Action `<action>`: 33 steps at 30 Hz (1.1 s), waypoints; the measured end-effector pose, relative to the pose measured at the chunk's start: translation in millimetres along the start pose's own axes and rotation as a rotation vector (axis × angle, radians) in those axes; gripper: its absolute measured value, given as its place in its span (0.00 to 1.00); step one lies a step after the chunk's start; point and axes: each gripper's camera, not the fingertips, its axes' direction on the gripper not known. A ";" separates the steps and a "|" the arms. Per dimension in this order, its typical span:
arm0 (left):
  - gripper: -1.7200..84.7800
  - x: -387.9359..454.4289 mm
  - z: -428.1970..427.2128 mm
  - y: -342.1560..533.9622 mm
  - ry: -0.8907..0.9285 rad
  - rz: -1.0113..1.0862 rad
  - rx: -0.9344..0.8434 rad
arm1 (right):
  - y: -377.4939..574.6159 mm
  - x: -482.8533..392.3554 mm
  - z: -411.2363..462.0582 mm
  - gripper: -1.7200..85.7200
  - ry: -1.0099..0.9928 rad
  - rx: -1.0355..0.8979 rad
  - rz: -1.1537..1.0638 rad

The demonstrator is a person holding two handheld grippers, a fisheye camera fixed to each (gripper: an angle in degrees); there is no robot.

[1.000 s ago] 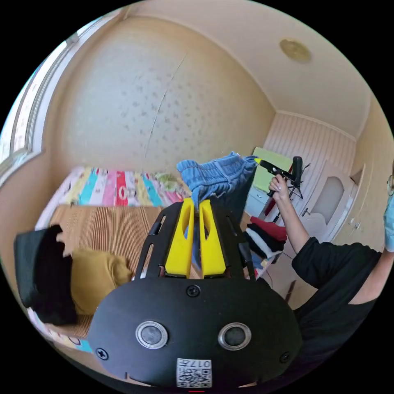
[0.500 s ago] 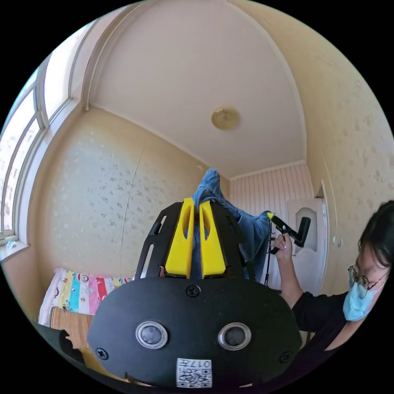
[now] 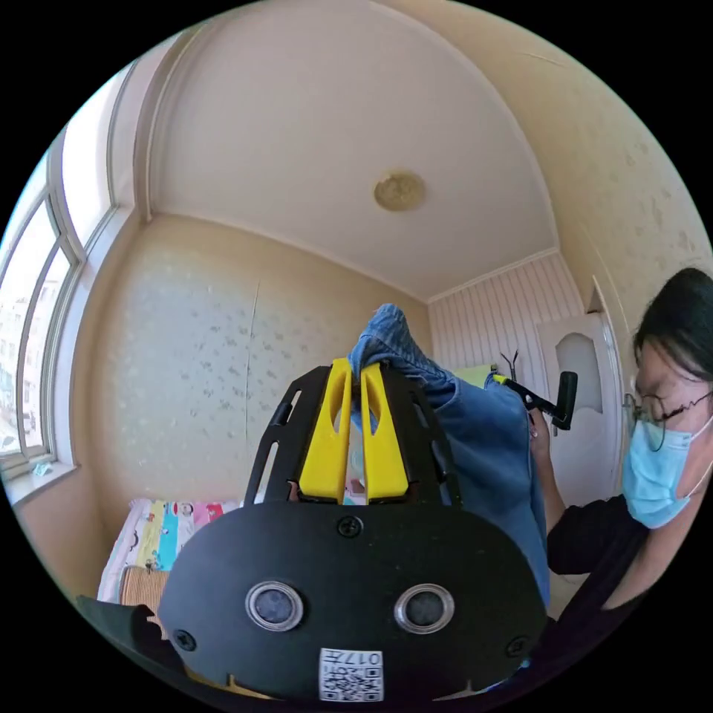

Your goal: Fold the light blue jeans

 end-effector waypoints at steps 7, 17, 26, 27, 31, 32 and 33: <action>0.05 -196.4 381.6 42.0 -0.231 -0.262 -0.723 | 46.6 117.8 374.1 0.05 0.519 -0.662 -0.021; 0.10 -218.4 364.9 393.9 -0.099 -0.353 -0.996 | 432.5 125.1 414.8 0.03 0.228 -1.116 0.000; 0.14 -154.8 181.8 541.9 -0.156 -0.668 -1.112 | 648.9 116.1 287.9 0.05 -0.520 -1.294 0.773; 0.15 -146.2 174.5 542.6 -0.180 -0.669 -1.113 | 652.2 100.5 278.6 0.06 -0.601 -1.241 0.814; 0.15 -105.7 174.2 558.1 -0.183 -0.701 -1.219 | 662.2 55.0 262.2 0.09 -0.705 -1.185 0.871; 0.13 -100.5 186.8 562.4 -0.178 -0.675 -1.294 | 665.3 41.9 259.8 0.09 -0.736 -1.184 0.869; 0.12 -98.4 193.3 562.0 -0.166 -0.649 -1.324 | 667.4 31.8 258.5 0.09 -0.754 -1.200 0.853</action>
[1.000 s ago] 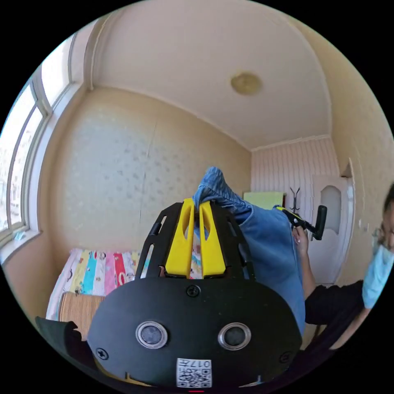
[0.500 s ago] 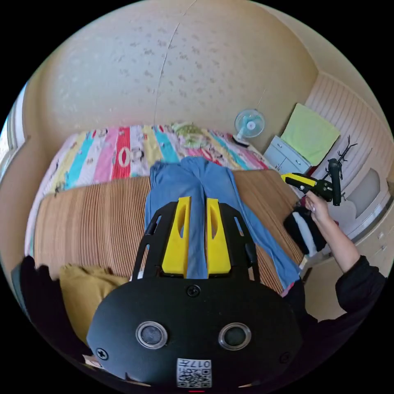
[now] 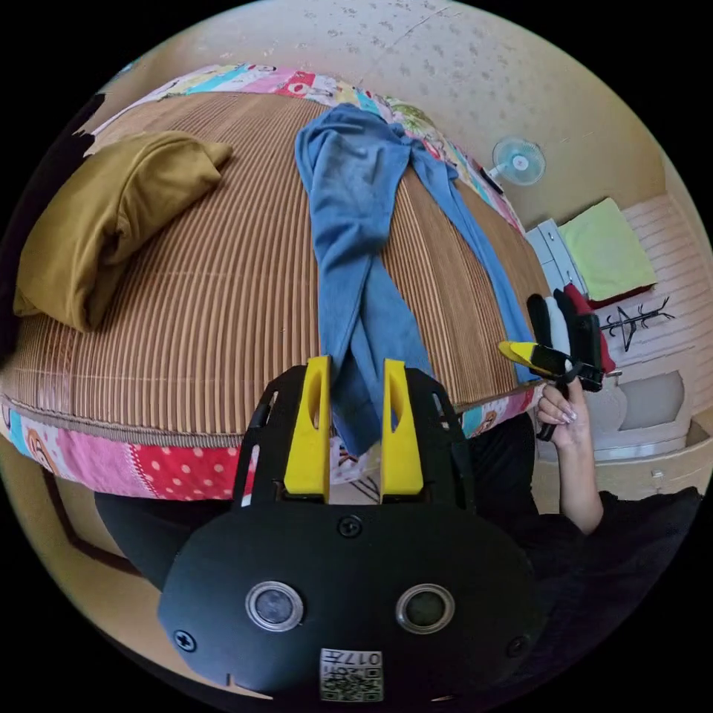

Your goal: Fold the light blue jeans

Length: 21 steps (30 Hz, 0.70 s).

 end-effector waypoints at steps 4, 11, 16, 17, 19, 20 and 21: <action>0.05 27.8 -32.7 -24.9 -0.064 0.084 -0.055 | 9.3 -11.8 3.3 0.09 0.037 -0.026 -0.051; 0.05 169.8 -87.9 -11.0 -0.082 0.408 0.039 | 61.3 -11.8 -36.3 0.05 0.137 0.149 -0.041; 0.06 178.1 -6.7 49.8 0.144 0.419 -0.109 | 88.5 14.7 -37.4 0.05 0.179 0.129 0.057; 0.06 171.0 4.5 65.4 0.197 0.411 -0.120 | 97.3 17.9 -38.0 0.05 0.196 0.145 0.061; 0.08 150.4 4.9 81.6 0.180 0.338 -0.062 | 105.5 23.0 -35.6 0.06 0.200 0.141 0.062; 0.09 132.2 -2.5 86.9 0.145 0.265 0.001 | 107.9 26.2 -33.2 0.07 0.187 0.138 0.063; 0.09 122.0 -7.5 88.2 0.131 0.223 0.035 | 107.7 28.2 -30.4 0.09 0.160 0.141 0.060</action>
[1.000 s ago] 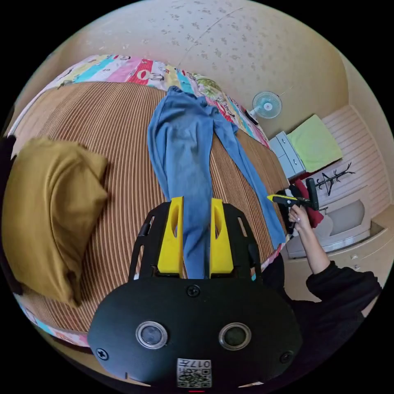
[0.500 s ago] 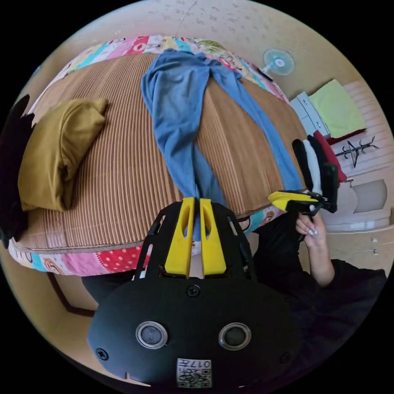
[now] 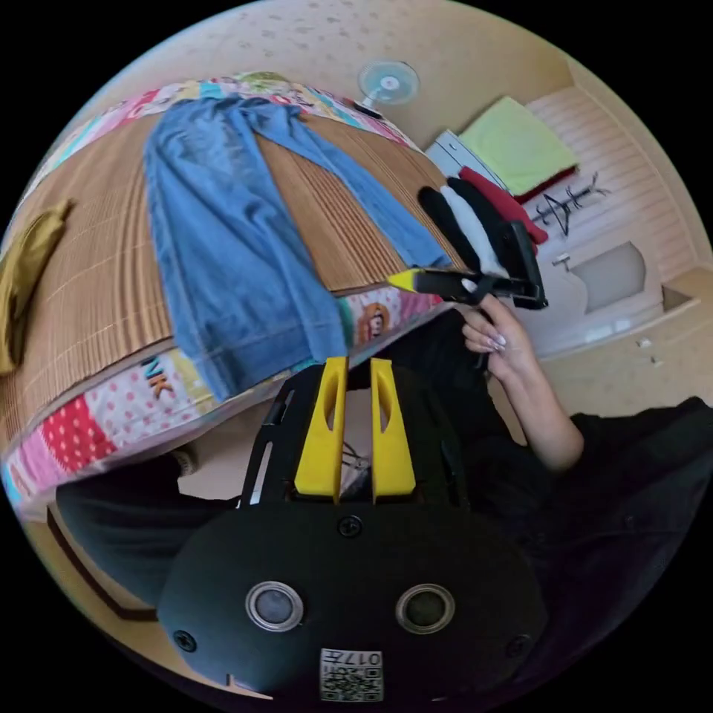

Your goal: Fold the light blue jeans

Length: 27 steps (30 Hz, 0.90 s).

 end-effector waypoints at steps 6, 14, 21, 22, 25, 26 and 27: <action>0.13 -62.5 -23.2 -10.4 -0.095 -0.172 0.103 | -21.6 -26.1 49.6 0.14 0.001 -0.098 -0.060; 0.03 -78.7 -14.1 8.9 0.000 -0.148 0.003 | -14.8 -56.8 94.9 0.06 0.028 -0.205 -0.114; 0.01 -94.0 -80.6 89.1 -0.050 -0.194 0.153 | 37.1 -73.3 87.7 0.05 0.031 -0.190 -0.162; 0.01 -104.5 -68.9 97.9 0.009 -0.235 0.123 | 40.7 -69.9 92.6 0.05 0.025 -0.210 -0.147; 0.02 -110.7 -53.4 119.8 0.028 -0.299 0.107 | 55.0 -62.5 77.9 0.06 -0.005 -0.188 -0.133; 0.02 -105.3 -57.7 128.7 -0.001 -0.297 0.129 | 59.3 -63.7 55.3 0.06 0.055 -0.112 -0.132; 0.02 -101.9 -61.3 133.1 -0.015 -0.292 0.150 | 62.4 -65.6 30.4 0.07 0.162 -0.025 -0.121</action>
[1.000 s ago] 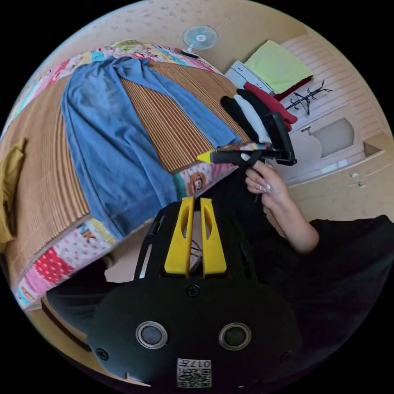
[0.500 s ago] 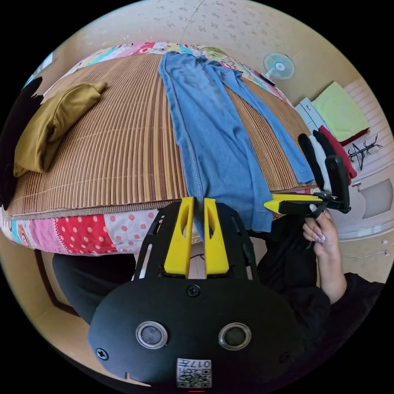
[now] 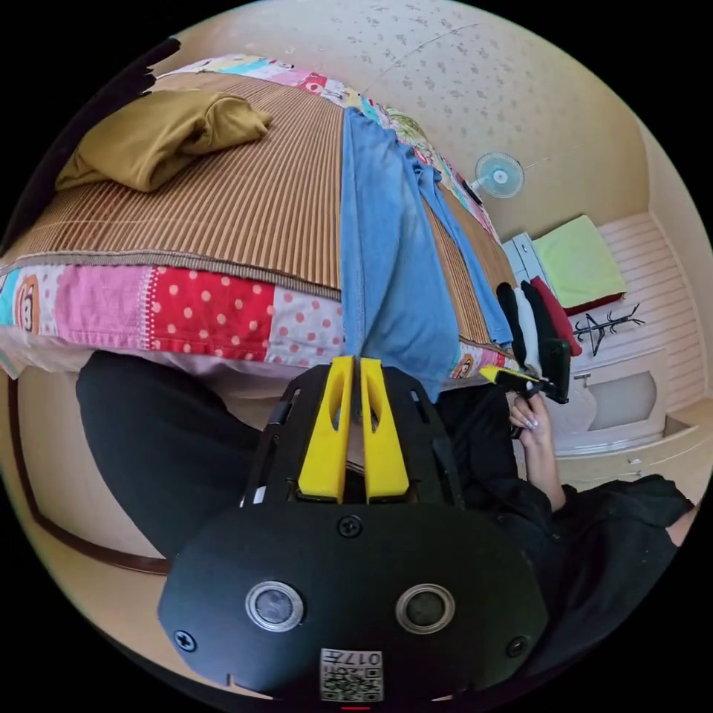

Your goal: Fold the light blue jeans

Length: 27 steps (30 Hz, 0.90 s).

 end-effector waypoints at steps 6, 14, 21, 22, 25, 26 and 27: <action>0.03 40.8 -43.0 28.6 -0.004 0.187 0.218 | -14.0 18.3 -38.1 0.18 0.454 0.082 0.050; 0.01 117.4 -38.3 38.8 0.059 0.368 0.332 | -31.5 6.9 -19.8 0.07 0.518 -0.040 -0.021; 0.01 156.6 -25.5 42.2 0.116 0.525 0.253 | 68.1 61.8 -206.6 0.05 -0.411 0.641 0.078; 0.01 161.2 -18.0 39.8 0.151 0.528 0.226 | 77.8 68.5 -210.9 0.05 -0.395 0.647 0.090; 0.01 169.7 9.4 29.9 0.248 0.485 0.135 | 122.0 105.5 -203.8 0.05 -0.268 0.570 0.162; 0.01 172.6 21.3 26.2 0.295 0.467 0.111 | 137.8 124.7 -190.4 0.05 -0.247 0.506 0.213; 0.01 174.4 27.2 24.6 0.318 0.461 0.103 | 155.0 144.8 -174.6 0.05 -0.206 0.460 0.284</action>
